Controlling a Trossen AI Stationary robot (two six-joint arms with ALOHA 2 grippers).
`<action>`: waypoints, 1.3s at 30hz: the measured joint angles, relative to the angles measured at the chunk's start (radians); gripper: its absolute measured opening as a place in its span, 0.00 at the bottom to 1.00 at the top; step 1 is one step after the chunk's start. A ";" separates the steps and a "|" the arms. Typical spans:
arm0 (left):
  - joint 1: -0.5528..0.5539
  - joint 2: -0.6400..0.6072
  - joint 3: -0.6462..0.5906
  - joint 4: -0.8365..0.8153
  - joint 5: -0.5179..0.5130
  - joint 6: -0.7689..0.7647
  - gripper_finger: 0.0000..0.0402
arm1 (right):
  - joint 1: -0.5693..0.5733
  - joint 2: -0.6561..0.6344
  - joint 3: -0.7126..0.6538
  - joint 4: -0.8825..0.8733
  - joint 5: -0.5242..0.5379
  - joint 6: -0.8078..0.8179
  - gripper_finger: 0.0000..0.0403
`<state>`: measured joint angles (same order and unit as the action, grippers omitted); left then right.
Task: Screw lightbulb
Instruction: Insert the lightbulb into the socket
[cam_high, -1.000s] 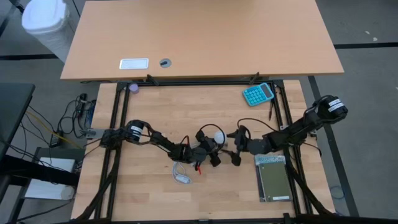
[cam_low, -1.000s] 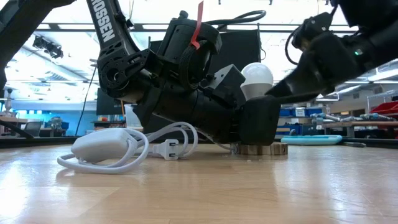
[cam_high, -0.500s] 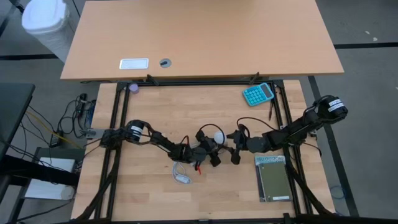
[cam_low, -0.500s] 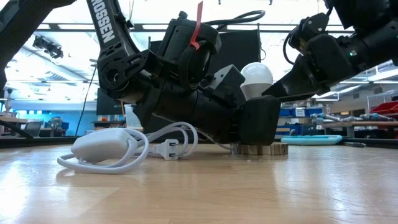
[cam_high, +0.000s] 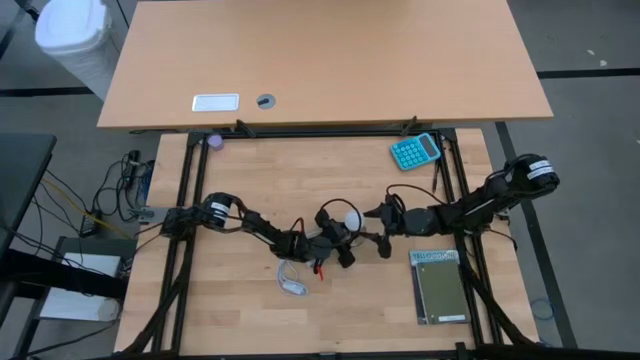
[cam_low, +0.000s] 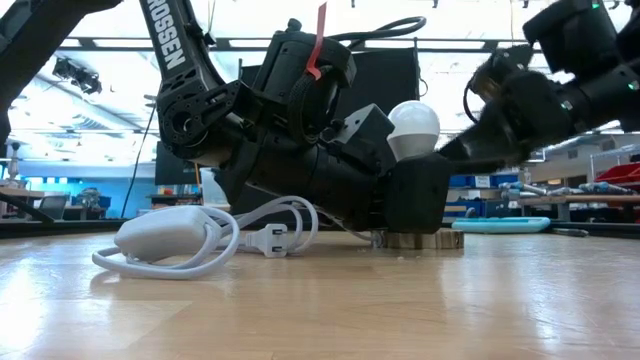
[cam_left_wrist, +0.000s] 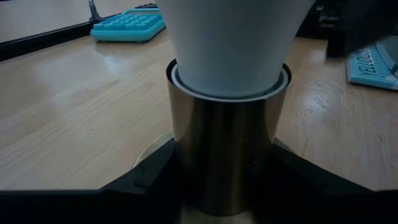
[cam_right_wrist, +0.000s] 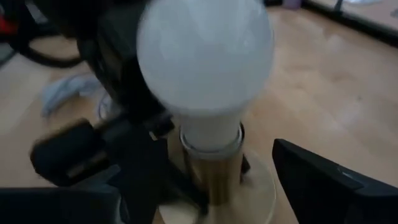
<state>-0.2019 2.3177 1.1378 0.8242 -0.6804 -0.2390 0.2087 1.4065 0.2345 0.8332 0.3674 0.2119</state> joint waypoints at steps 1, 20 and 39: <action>0.001 0.000 0.000 0.000 0.000 0.000 0.51 | -0.001 0.008 -0.006 0.003 -0.006 -0.001 0.73; 0.006 0.000 0.001 0.000 -0.003 0.000 0.51 | -0.016 0.354 0.005 0.512 -0.002 -0.056 0.66; 0.006 0.000 0.000 0.000 -0.006 -0.004 0.51 | -0.028 0.426 0.037 0.606 -0.003 -0.067 0.40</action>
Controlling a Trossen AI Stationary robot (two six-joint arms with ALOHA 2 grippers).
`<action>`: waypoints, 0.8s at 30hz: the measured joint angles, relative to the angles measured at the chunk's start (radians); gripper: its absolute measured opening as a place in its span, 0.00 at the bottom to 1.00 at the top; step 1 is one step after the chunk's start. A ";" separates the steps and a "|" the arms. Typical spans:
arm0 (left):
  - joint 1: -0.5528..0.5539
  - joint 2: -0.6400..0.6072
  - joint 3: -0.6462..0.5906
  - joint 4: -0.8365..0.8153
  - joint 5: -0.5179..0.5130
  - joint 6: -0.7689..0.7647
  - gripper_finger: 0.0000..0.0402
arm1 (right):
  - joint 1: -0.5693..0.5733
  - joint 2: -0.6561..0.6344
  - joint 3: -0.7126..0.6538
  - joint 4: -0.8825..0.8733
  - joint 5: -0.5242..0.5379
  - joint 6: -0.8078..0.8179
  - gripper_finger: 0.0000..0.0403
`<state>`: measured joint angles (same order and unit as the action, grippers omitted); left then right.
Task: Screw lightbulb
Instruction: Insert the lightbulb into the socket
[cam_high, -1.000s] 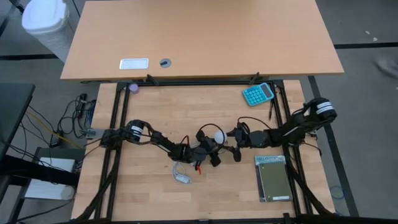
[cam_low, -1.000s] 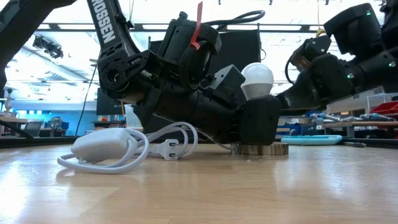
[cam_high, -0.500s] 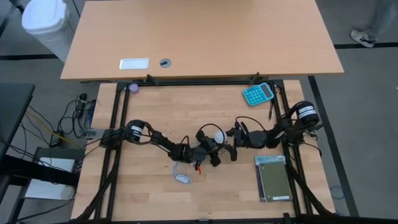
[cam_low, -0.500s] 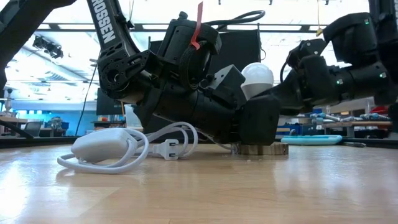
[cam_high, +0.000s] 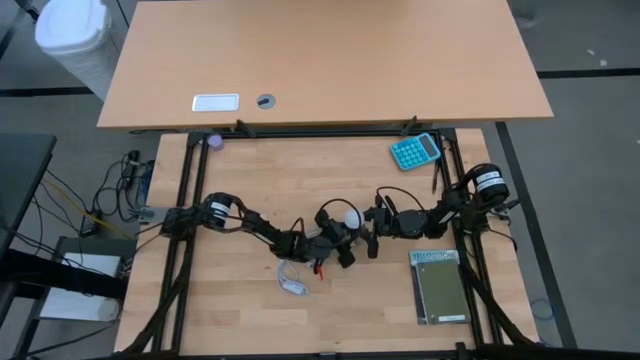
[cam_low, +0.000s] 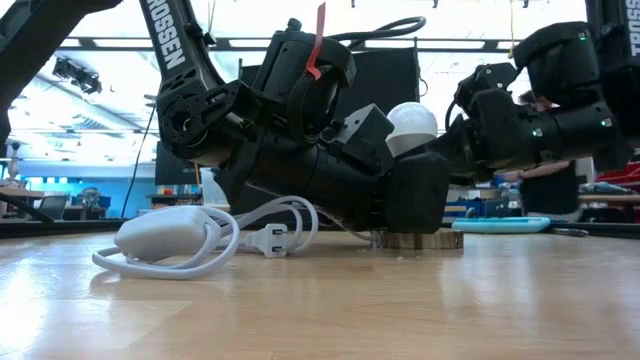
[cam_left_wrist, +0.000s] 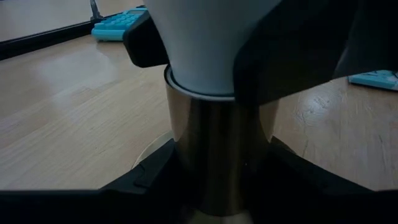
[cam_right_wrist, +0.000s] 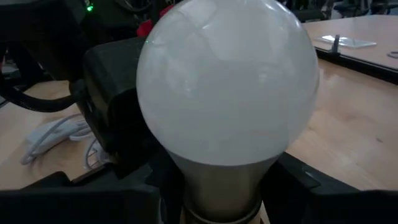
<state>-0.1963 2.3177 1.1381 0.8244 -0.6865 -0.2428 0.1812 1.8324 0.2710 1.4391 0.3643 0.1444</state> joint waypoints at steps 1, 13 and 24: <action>0.000 0.000 0.000 0.000 0.000 0.000 0.51 | 0.001 0.000 0.000 0.000 0.002 0.001 0.40; -0.001 0.000 0.001 -0.002 -0.019 -0.022 0.51 | 0.057 0.000 0.016 -0.034 0.105 0.055 0.43; -0.003 -0.002 0.000 -0.029 -0.080 -0.055 0.51 | 0.116 -0.002 0.121 -0.197 0.281 0.090 0.44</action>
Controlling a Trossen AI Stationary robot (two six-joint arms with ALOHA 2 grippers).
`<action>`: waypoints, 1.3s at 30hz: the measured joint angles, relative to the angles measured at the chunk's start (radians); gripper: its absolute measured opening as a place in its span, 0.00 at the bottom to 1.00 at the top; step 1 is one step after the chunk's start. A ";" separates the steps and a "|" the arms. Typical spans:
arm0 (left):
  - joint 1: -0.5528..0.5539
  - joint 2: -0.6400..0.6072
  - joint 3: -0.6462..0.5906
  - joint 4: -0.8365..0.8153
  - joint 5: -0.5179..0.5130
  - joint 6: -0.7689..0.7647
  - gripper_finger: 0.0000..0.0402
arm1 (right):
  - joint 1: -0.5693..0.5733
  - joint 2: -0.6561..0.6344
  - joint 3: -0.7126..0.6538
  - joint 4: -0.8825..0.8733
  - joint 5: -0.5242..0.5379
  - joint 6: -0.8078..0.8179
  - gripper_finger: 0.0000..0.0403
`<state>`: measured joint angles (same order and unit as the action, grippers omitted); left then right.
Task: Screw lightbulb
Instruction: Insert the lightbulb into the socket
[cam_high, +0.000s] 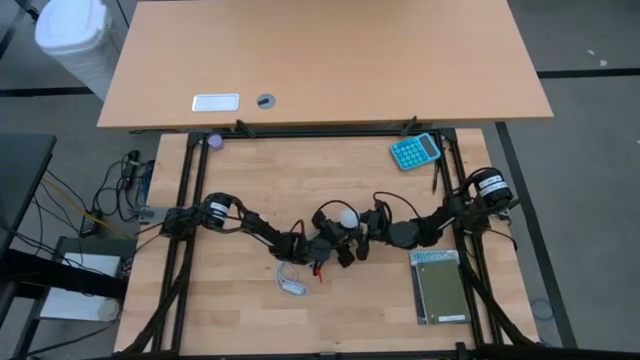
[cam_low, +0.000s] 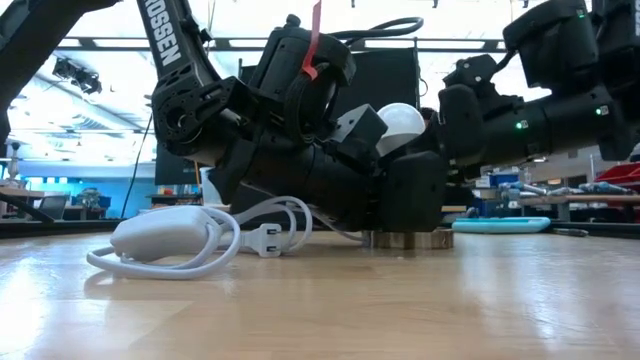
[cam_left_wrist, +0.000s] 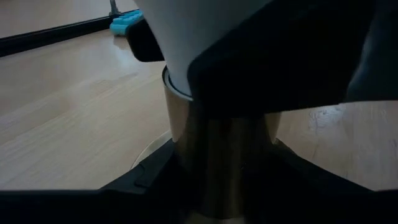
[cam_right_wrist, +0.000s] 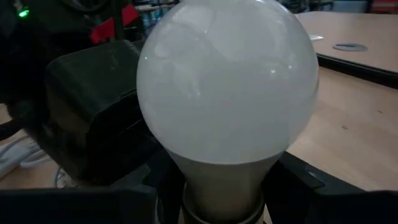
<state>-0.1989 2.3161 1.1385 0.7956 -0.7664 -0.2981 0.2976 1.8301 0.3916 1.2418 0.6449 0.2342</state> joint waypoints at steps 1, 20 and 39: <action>0.000 0.000 0.000 -0.004 -0.001 -0.002 0.51 | 0.008 0.000 0.001 -0.005 0.021 0.016 0.44; 0.000 0.000 0.000 -0.045 -0.039 -0.027 0.51 | 0.070 -0.001 0.095 -0.218 0.238 0.129 0.44; -0.002 0.001 -0.001 0.009 0.011 0.045 0.51 | 0.012 -0.113 -0.094 -0.105 -0.097 0.020 0.83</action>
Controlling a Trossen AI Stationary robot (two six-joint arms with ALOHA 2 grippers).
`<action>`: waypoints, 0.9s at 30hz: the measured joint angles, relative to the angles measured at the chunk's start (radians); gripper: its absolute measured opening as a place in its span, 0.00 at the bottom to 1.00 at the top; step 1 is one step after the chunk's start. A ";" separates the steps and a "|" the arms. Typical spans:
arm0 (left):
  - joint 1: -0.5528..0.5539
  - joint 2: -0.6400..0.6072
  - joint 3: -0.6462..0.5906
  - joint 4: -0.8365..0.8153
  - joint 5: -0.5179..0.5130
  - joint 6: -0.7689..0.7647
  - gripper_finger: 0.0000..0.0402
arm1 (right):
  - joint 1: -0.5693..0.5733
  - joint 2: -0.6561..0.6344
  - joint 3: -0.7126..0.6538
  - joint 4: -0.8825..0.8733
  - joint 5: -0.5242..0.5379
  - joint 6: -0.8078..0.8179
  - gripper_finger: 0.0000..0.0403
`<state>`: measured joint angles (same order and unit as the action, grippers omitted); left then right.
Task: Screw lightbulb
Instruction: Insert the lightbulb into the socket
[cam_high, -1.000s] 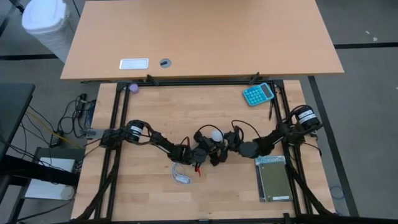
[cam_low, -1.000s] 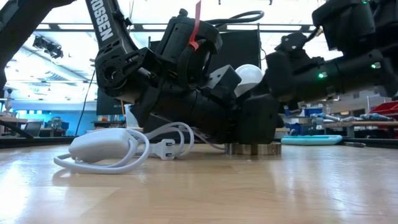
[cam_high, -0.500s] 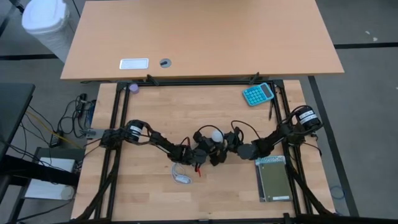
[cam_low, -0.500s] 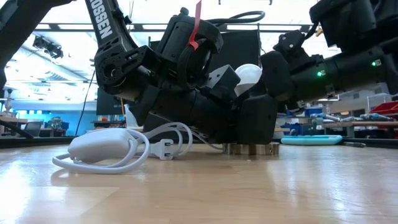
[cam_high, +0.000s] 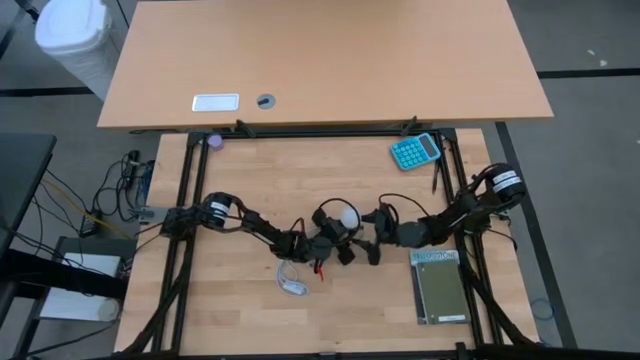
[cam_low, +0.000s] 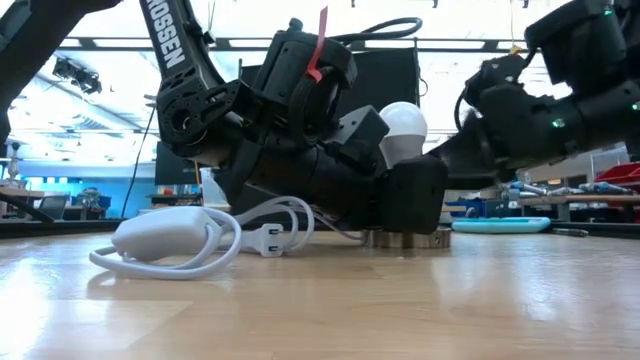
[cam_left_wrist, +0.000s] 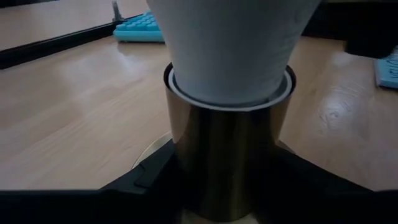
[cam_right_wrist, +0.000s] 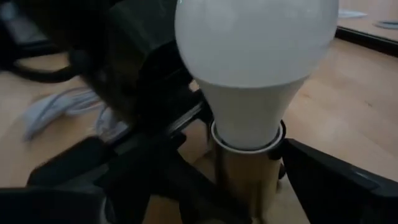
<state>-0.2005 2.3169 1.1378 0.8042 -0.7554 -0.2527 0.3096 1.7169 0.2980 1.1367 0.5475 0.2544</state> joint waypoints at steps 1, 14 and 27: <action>0.000 0.000 0.000 0.002 0.010 0.008 0.51 | -0.014 -0.004 -0.015 0.022 -0.047 -0.024 0.84; 0.000 -0.001 0.002 0.030 0.274 0.139 0.51 | -0.257 -0.008 -0.100 0.161 -0.671 -0.109 0.79; 0.010 -0.001 0.001 0.039 0.388 0.157 0.51 | -0.394 -0.008 -0.091 0.163 -0.982 -0.163 0.79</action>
<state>-0.1909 2.3157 1.1389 0.8429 -0.3678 -0.0960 -0.0849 1.7084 0.2070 1.2995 -0.4346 0.0917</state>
